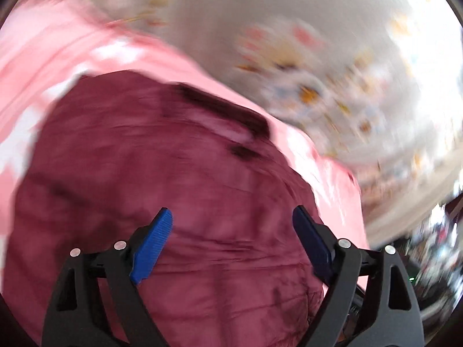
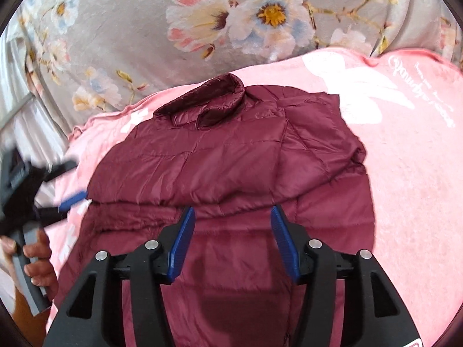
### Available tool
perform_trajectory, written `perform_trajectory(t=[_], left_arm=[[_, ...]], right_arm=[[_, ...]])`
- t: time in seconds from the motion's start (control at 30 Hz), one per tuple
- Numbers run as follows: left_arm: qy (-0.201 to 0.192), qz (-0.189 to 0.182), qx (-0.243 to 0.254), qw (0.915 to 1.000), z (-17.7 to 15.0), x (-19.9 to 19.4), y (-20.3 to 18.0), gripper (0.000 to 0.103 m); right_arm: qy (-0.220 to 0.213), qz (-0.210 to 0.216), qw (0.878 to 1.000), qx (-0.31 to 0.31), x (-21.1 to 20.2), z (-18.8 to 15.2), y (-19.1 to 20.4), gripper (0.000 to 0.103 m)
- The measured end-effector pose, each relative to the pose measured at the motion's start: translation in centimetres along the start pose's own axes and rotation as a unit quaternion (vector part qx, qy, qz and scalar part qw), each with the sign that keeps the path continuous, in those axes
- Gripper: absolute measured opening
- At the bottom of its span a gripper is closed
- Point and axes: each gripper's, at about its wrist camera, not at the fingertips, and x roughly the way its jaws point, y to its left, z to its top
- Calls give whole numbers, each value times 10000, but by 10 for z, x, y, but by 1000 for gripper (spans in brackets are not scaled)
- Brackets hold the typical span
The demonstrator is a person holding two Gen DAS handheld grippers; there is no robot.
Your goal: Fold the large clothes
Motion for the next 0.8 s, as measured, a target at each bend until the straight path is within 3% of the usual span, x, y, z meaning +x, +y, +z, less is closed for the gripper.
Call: perform_trajectory(t=[0.07,0.17,0.33,0.43,0.57,0.7,0.73,0.8], left_arm=[[-48,134,-659,9977,8,-15,50,80],[-135,250,-1329,9907,16,-32,106,65],[-211,386,-1604,9861,20,-36,137,63],[-196,527,-1605,9854,28,-22,139,61],[-203,763,-1797,9805,39,-4,152,54],[-286,778,-1835,9795,50,1,153,49],[-313,801,-1781,9802,55,3,151,45],[-369,1022,-1661,9801,65,4,146,16]], right_arm=[[52,53,9998,209,8,5,-6,54],[89,22,9985,548,20,10,-16,54],[161,-37,9947,1012,37,16,-32,52],[231,-111,9949,972,49,20,-28,39],[220,36,9959,874,53,30,-17,8],[-109,207,9977,636,39,51,0,3],[-210,253,9977,592,33,56,3,3],[-523,325,9968,504,13,66,8,3]])
